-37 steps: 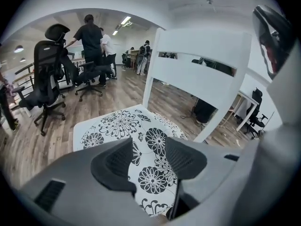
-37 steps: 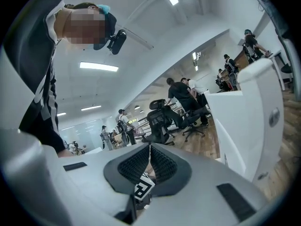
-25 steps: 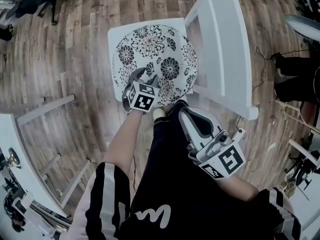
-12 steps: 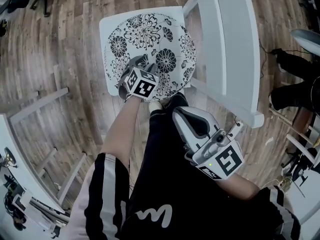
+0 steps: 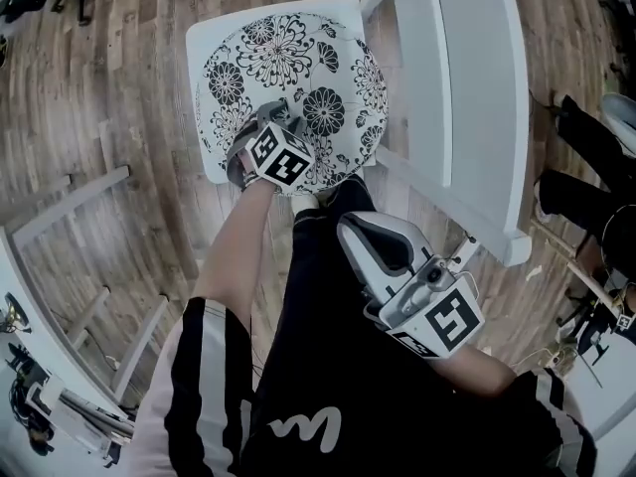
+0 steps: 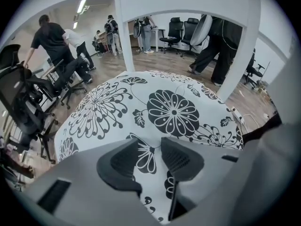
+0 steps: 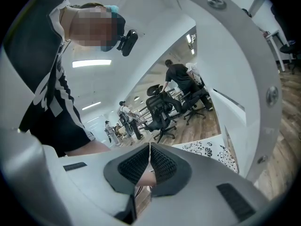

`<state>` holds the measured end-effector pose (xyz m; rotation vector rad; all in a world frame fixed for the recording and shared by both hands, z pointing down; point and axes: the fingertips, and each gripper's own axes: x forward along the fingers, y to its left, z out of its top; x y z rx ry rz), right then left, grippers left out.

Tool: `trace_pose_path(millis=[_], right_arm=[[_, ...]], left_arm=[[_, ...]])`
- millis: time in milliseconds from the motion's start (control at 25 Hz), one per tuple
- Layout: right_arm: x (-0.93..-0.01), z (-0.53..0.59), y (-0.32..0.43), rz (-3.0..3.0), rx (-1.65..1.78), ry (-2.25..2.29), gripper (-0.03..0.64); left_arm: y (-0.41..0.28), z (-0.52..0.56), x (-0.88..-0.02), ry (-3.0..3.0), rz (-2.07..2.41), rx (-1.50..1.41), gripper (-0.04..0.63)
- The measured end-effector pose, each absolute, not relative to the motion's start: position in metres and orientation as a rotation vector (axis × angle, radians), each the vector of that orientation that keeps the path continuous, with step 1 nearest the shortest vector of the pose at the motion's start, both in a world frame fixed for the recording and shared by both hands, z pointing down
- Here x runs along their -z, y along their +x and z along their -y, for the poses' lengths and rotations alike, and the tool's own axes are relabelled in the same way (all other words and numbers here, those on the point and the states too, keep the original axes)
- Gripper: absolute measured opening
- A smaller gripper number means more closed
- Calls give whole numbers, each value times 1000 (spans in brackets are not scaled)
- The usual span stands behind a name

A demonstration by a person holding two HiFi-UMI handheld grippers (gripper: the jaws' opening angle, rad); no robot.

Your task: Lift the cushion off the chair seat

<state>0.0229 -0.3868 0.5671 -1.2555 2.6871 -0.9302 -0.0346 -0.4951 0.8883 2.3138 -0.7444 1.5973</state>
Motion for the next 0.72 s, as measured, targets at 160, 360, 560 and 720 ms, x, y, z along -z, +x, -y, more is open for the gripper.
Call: trace_pose_path(millis=[160, 360, 560, 720], right_arm=[[-572, 387, 23, -2686, 937, -1248, 21], [-574, 384, 18, -2690, 955, -1236, 21], [-575, 382, 14, -2690, 970, -1226, 21], [-577, 382, 14, -2690, 980, -1228, 21]], left_arm=[[-32, 494, -893, 2321, 725, -1593, 145], [-30, 493, -893, 2346, 672, -1571, 125], [-28, 489, -893, 2367, 615, -1582, 91], [-28, 490, -893, 2365, 609, -1550, 80]])
